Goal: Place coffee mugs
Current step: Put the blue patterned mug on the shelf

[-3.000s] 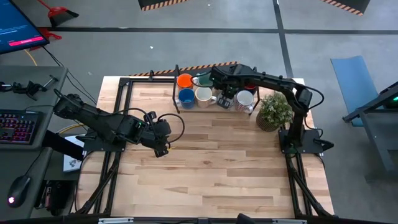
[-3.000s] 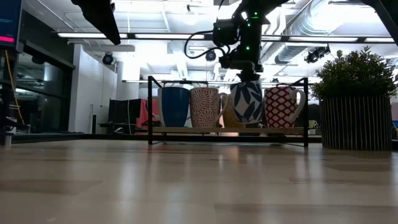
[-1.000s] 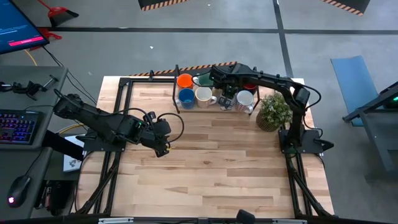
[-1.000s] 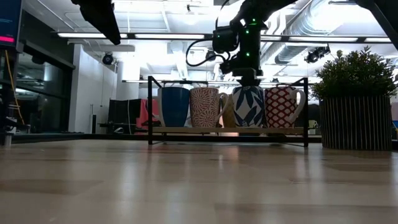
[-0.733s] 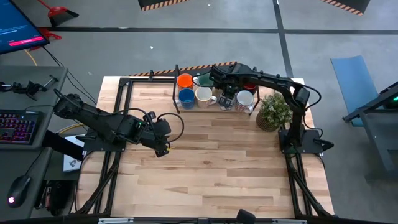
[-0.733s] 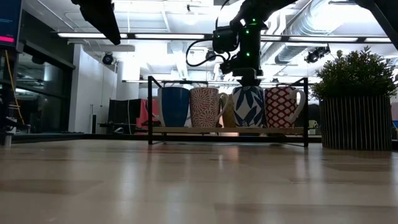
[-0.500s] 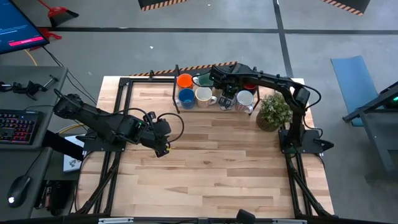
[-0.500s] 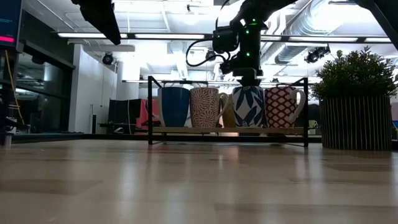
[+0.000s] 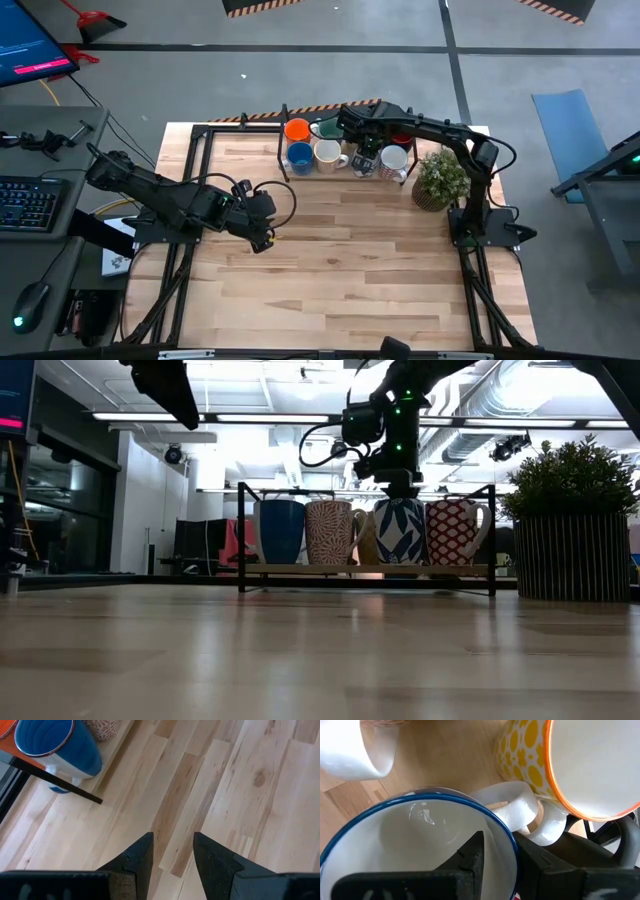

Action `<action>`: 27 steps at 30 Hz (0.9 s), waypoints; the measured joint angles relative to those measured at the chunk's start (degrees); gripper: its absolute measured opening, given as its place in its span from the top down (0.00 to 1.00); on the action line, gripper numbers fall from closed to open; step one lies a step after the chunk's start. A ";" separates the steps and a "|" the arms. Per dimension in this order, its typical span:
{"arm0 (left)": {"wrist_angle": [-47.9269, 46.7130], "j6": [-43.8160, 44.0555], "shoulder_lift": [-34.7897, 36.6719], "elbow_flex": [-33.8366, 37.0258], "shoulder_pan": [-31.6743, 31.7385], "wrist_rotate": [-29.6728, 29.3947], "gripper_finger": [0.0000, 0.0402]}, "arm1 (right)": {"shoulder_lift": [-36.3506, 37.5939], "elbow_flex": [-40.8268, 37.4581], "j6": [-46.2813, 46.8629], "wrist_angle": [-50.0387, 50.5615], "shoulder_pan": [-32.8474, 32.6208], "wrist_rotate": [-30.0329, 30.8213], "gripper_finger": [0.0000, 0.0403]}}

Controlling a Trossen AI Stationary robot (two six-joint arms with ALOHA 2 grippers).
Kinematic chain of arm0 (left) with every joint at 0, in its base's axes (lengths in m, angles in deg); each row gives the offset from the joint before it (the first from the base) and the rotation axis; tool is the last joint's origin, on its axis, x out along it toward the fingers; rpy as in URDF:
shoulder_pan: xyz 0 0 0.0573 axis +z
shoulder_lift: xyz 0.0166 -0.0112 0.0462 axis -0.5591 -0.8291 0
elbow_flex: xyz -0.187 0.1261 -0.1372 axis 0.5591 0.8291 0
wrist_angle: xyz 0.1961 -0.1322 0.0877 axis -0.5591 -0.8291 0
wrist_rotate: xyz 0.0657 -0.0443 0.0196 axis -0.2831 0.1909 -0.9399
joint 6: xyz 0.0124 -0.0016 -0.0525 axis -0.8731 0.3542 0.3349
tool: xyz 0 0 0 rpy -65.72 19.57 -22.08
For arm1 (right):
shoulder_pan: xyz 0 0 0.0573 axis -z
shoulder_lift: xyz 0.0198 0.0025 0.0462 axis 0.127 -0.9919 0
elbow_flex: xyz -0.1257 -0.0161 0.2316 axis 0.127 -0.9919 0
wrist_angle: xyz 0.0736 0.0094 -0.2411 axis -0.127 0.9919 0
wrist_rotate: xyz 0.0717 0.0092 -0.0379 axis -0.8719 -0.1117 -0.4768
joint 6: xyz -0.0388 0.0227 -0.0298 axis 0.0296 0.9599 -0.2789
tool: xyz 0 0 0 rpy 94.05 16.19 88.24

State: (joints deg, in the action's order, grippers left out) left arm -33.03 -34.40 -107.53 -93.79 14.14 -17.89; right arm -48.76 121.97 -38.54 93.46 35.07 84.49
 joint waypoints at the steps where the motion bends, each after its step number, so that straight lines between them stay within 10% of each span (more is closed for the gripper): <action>1: -0.01 0.00 0.00 0.00 0.00 0.00 0.68 | 0.00 0.00 0.08 -0.01 0.00 -0.02 0.83; 27: -0.06 0.08 0.00 0.00 0.00 0.00 0.68 | 0.02 0.00 1.27 0.89 -0.04 -0.03 0.83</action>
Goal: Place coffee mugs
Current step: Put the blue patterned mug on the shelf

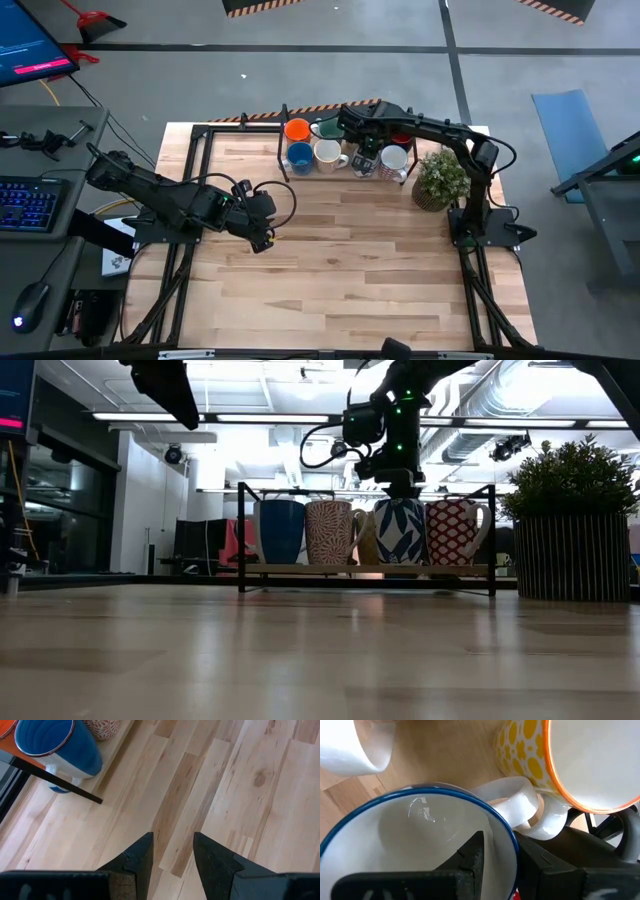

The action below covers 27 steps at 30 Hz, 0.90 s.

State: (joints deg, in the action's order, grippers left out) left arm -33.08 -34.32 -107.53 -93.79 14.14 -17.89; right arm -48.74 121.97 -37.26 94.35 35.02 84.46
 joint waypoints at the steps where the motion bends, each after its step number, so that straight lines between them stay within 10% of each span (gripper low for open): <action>1: 0.00 -0.02 0.00 0.00 0.00 0.00 0.68 | 0.00 0.00 0.02 -0.02 0.00 0.10 0.83; 27: -0.02 -0.07 0.00 0.00 0.01 -0.04 0.68 | 0.00 0.00 8.45 -0.54 0.04 0.81 0.83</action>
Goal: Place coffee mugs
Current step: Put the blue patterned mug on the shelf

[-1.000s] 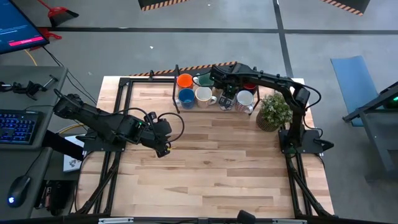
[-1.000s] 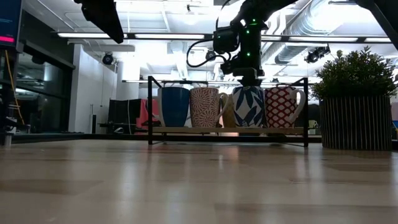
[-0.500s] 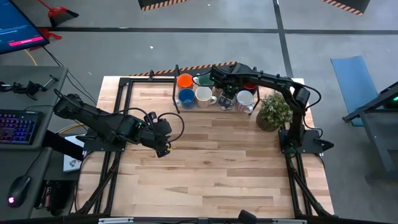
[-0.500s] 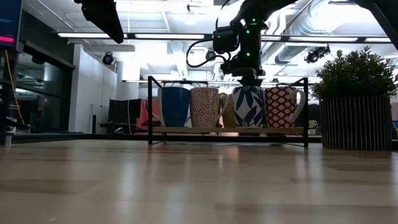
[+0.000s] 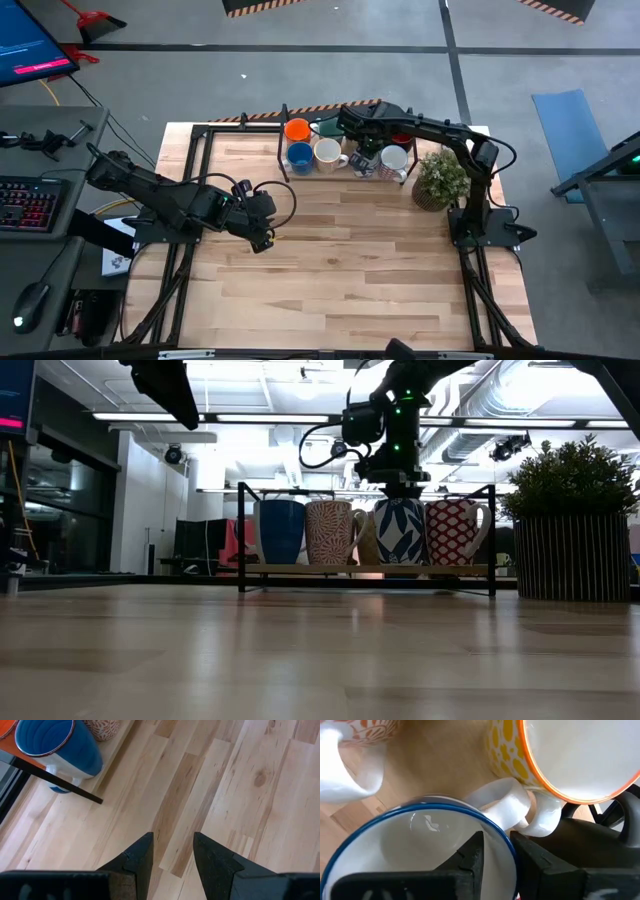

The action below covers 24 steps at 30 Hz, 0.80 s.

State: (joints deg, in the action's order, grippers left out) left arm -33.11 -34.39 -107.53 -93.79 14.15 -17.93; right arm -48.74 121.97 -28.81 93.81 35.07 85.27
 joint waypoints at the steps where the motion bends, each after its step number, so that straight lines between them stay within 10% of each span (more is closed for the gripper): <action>1: 0.00 -0.01 0.00 0.00 0.00 0.00 0.68 | 0.00 0.00 0.14 0.00 0.00 -0.11 0.82; 24: -0.02 -0.01 0.00 0.00 0.01 -0.02 0.68 | 0.00 0.04 2.70 2.84 -0.01 1.17 0.67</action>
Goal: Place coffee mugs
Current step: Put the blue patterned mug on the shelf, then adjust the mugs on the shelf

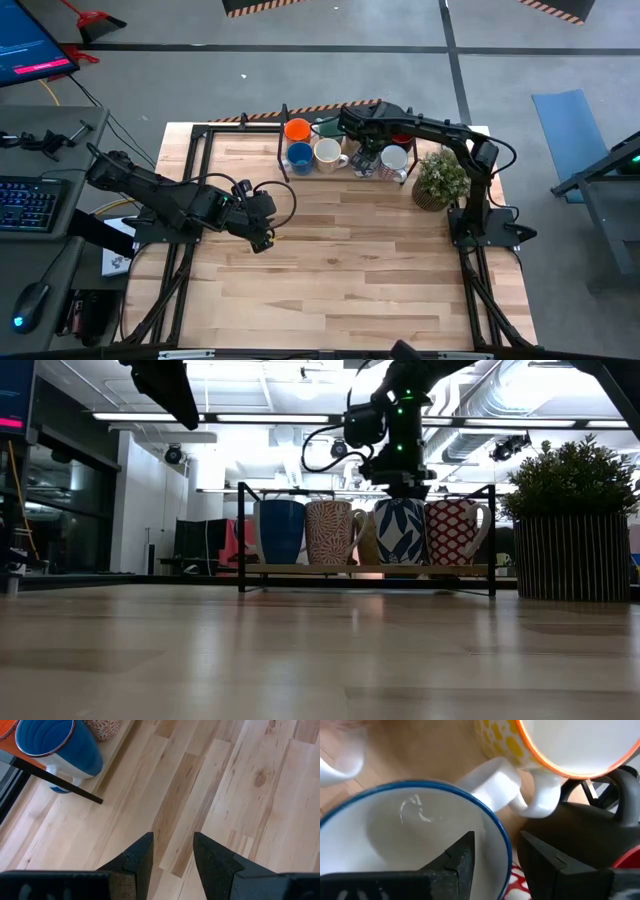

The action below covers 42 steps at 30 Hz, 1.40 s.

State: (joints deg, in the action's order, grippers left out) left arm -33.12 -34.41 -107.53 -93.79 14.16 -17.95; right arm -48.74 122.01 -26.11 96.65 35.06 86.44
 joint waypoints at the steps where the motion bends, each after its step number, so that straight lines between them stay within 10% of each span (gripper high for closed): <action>1: 0.00 -0.02 0.00 0.00 0.00 0.00 0.68 | 0.02 0.00 0.00 0.26 0.00 0.20 0.67; 42: 0.01 -0.02 0.00 0.00 -0.01 0.00 0.68 | 11.12 0.01 4.30 3.17 9.53 4.44 0.77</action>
State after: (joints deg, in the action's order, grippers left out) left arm -33.12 -34.43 -107.53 -93.79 14.15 -17.95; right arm -37.62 122.02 -21.82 99.82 44.59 90.88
